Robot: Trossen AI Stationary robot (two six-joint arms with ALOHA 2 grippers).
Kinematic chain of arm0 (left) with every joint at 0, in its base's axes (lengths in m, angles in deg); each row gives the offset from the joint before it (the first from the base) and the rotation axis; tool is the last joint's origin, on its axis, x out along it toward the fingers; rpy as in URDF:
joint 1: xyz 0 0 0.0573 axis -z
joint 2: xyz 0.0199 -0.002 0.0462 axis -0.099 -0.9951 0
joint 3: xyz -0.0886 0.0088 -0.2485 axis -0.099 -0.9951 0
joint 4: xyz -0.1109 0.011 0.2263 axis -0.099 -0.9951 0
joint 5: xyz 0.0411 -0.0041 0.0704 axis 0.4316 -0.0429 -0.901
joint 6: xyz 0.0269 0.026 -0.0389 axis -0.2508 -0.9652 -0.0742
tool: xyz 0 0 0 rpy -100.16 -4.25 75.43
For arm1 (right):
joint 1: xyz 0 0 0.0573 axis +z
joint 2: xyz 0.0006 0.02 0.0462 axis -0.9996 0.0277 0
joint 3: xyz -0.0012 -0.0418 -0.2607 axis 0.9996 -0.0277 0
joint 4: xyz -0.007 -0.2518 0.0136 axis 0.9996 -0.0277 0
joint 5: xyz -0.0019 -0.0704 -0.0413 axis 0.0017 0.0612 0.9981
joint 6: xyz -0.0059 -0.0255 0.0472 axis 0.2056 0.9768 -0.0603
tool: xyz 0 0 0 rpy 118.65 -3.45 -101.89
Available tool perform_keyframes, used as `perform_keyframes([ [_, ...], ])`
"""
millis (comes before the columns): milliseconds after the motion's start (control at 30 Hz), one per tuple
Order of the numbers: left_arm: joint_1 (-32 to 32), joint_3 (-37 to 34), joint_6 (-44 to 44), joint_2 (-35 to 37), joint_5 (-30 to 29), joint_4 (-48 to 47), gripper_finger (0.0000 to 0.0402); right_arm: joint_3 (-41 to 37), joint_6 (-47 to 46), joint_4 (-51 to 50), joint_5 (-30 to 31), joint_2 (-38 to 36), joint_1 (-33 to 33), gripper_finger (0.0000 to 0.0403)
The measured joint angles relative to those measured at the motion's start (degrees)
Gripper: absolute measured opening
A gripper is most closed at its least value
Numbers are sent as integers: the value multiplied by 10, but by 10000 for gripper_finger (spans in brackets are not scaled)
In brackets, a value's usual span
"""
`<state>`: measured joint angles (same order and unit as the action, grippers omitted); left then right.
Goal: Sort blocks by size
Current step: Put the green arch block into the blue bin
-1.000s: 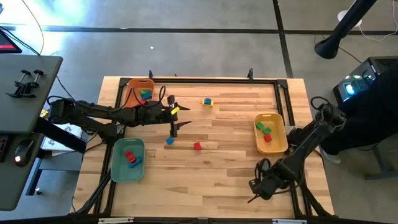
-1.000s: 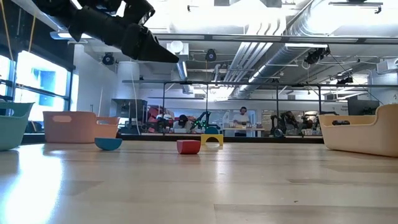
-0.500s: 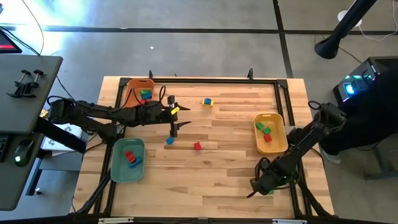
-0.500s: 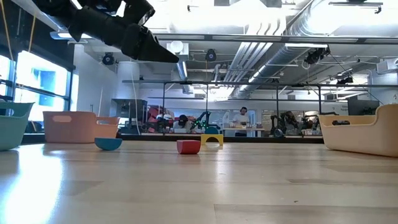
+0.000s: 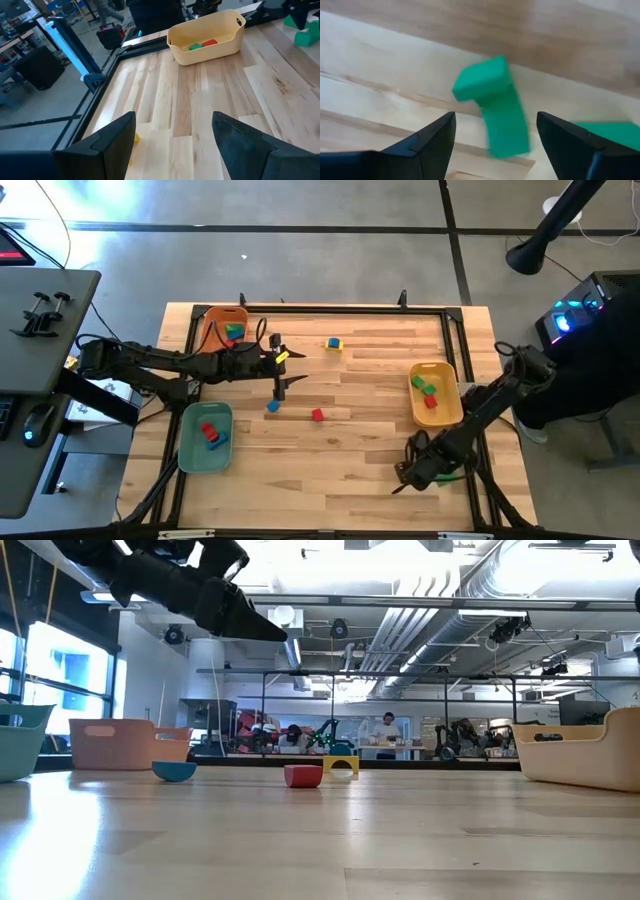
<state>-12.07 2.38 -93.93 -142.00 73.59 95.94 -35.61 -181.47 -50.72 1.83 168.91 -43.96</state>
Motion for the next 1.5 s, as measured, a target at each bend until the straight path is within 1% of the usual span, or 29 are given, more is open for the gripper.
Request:
perform_keyframes([
  [133, 0, 0, 0, 0, 0, -1, 251, 0, 43, 6, 0, 8, -5, 267],
  [300, 0, 0, 1, 0, 0, -2, 251, 2, 115, 31, -3, 48, -5, 252],
  [400, 0, 0, 5, 0, 0, -4, 251, 4, 129, 29, -9, 74, -8, 239],
  [467, 0, 0, 5, 0, 0, -4, 251, 5, 130, 20, -12, 87, -10, 222],
  [633, 0, 0, 10, 0, 0, -5, 251, 7, 131, 6, 5, 94, -10, 151],
  [667, 0, 0, 10, 0, 0, -5, 251, 7, 133, 5, 5, 94, -10, 143],
  [900, 1, 0, 21, 0, 0, -5, 251, 3, 163, 10, 32, 85, -10, 143],
  [933, 1, 0, 23, 0, 0, -5, 251, 2, 165, 11, 42, 78, -10, 143],
  [967, 1, 0, 25, 0, 3, -6, 251, 2, 165, 14, 70, 68, -12, 138],
  [1033, 0, 0, 22, 0, 22, -10, 251, 0, 182, 23, 185, 48, -18, 104],
  [1100, 4, 0, 10, 0, 54, -11, 251, -4, 203, 15, 293, 29, -21, 91],
  [1167, 15, 0, -14, -1, 79, -8, 251, -4, 246, 27, 373, -2, -26, 79],
  [1300, 51, 1, -75, -15, 69, 18, 251, -3, 382, 48, 494, -38, -68, 43],
  [1367, 66, 1, -101, -28, 69, 48, 251, -2, 461, 90, 517, -48, -96, 22],
  [1400, 73, 1, -114, -36, 69, 63, 251, -1, 501, 111, 516, -52, -113, 11],
  [1433, 78, 1, -124, -45, 68, 75, 251, -1, 545, 131, 505, -52, -132, 5],
  [1500, 88, 1, -138, -64, 68, 102, 251, -1, 619, 154, 454, -50, -168, 3],
])
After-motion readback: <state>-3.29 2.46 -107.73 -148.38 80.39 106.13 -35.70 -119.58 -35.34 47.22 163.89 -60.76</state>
